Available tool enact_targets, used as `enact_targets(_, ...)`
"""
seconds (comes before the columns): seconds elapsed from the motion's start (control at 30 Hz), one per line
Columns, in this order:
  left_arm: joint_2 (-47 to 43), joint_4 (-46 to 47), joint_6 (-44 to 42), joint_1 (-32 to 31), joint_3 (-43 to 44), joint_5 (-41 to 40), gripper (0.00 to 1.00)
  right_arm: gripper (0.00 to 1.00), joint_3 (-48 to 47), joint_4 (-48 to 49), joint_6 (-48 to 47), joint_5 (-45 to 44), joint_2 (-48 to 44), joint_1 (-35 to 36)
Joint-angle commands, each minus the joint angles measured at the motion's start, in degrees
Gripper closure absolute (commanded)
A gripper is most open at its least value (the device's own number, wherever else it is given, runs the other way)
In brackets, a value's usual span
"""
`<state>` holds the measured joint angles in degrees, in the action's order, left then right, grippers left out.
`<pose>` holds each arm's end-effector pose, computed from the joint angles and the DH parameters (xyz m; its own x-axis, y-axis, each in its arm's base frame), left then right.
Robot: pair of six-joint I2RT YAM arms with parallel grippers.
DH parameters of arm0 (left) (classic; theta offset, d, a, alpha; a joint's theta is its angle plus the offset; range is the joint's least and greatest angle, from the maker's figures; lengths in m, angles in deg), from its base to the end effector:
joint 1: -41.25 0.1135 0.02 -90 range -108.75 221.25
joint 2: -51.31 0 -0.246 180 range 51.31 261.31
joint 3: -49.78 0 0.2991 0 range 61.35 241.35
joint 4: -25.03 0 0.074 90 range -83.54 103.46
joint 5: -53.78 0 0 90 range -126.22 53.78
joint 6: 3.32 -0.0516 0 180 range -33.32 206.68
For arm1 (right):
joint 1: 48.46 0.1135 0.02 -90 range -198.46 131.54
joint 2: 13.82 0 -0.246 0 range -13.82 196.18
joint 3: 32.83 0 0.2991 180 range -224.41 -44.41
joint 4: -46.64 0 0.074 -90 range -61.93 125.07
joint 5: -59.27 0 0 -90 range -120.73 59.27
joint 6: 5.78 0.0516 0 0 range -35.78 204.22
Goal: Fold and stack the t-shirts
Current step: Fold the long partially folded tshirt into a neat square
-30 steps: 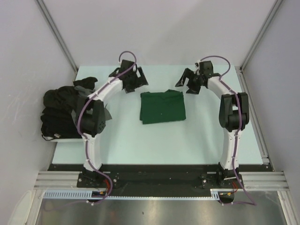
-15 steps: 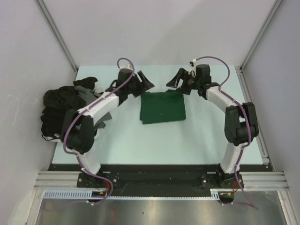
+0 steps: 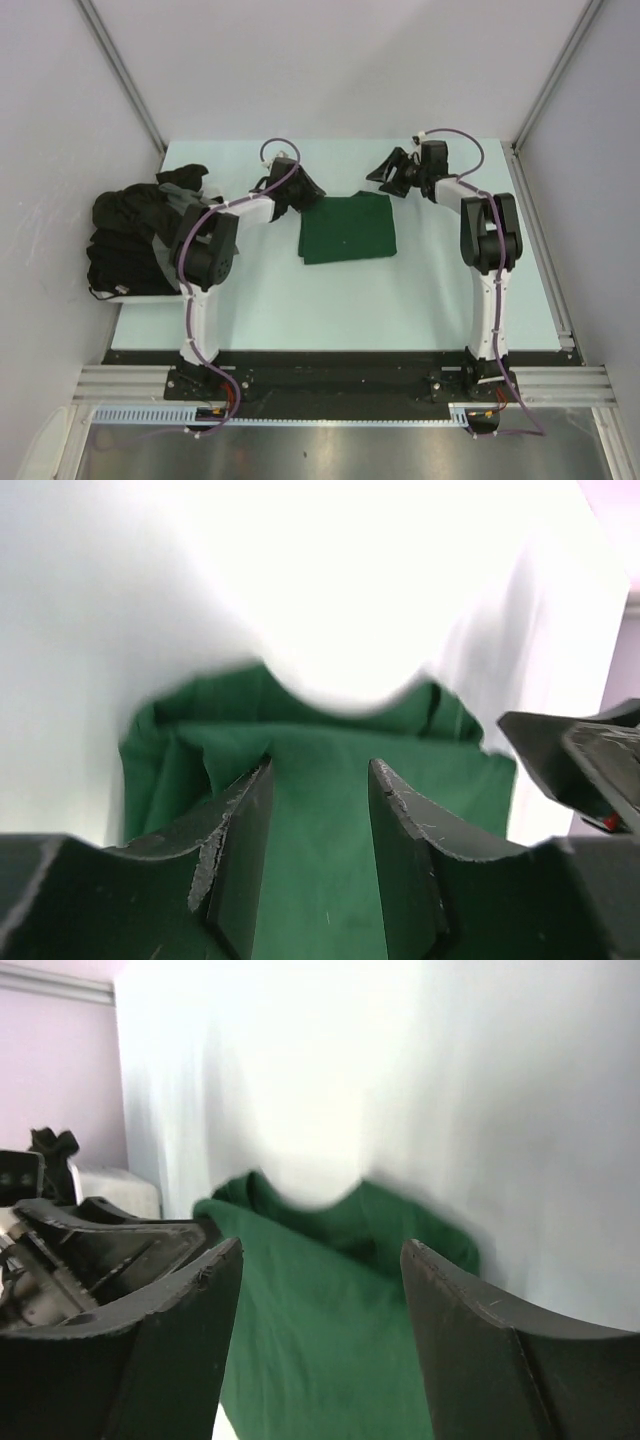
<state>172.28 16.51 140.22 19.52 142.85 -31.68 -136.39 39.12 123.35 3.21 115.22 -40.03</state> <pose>0.4740 -0.1933 0.1100 -0.6722 -0.5952 -0.4404 -0.1891 0.7131 -0.6751 0.5328 0.1081 0.1123 -0.7870 0.4126 -0.4587 -0.1137 0.6337 0.7652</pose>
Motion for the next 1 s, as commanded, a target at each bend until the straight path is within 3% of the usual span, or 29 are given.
enact_targets(0.0,3.66,1.44,1.39,1.70,4.90,-2.86,0.53,0.31,-5.92,3.33,1.47,-0.27,4.12,-0.25)
enact_targets(0.17,3.67,-1.38,0.17,3.19,9.55,-1.55,0.51,0.29,-11.09,2.28,1.82,0.96,3.42,-1.57)
enact_targets(0.27,-0.98,-6.09,-6.32,3.72,15.69,-2.07,0.47,0.18,-16.19,-2.80,-1.75,2.54,-0.53,-2.80)
enact_targets(0.3,-3.17,-11.26,-11.74,3.72,18.41,-2.25,0.44,0.15,-21.17,-10.13,-3.87,3.06,-1.49,-3.24)
enact_targets(0.33,-4.59,-14.01,-14.49,3.72,24.09,-2.34,0.29,0.08,-24.44,-14.82,-6.15,2.98,-3.77,-3.41)
enact_targets(0.37,-5.73,-17.25,-16.78,3.63,26.85,-3.30,0.22,0.03,-26.73,-19.82,-9.05,2.02,-5.09,-3.42)
enact_targets(0.4,-7.22,-23.73,-20.54,3.37,28.96,-4.26,0.17,0.00,-27.63,-26.84,-14.12,0.88,-7.02,-3.07)
enact_targets(0.47,-13.37,-28.69,-24.07,2.93,29.96,-7.42,0.07,0.00,-24.75,-31.98,-17.94,-4.73,-14.92,-2.45)
enact_targets(0.6,-27.86,-34.25,-23.75,2.32,16.28,-5.77,0.04,0.00,-4.57,-31.85,-9.91,-2.57,-31.09,-2.54)
enact_targets(0.63,-30.94,-33.55,-22.96,2.23,7.10,-5.42,0.04,0.00,5.23,-31.22,-8.65,-1.60,-34.95,-0.80)
enact_targets(0.7,-41.04,-29.97,-19.63,1.53,-2.87,-5.06,0.04,0.00,13.20,-30.60,-8.98,-5.96,-44.80,3.15)
enact_targets(0.73,-44.64,-28.81,-18.31,1.43,-11.97,-3.24,0.04,0.00,20.80,-30.68,-10.21,-12.86,-47.53,8.40)
enact_targets(0.83,-55.82,-25.03,-13.73,0.91,-26.58,-0.32,0.03,0.00,29.56,-31.47,-10.75,-25.61,-54.40,13.89)
enact_targets(0.97,-64.18,-26.85,-13.11,0.47,-35.43,-1.80,0.01,0.00,36.69,-33.06,-9.34,-30.50,-56.52,14.78)
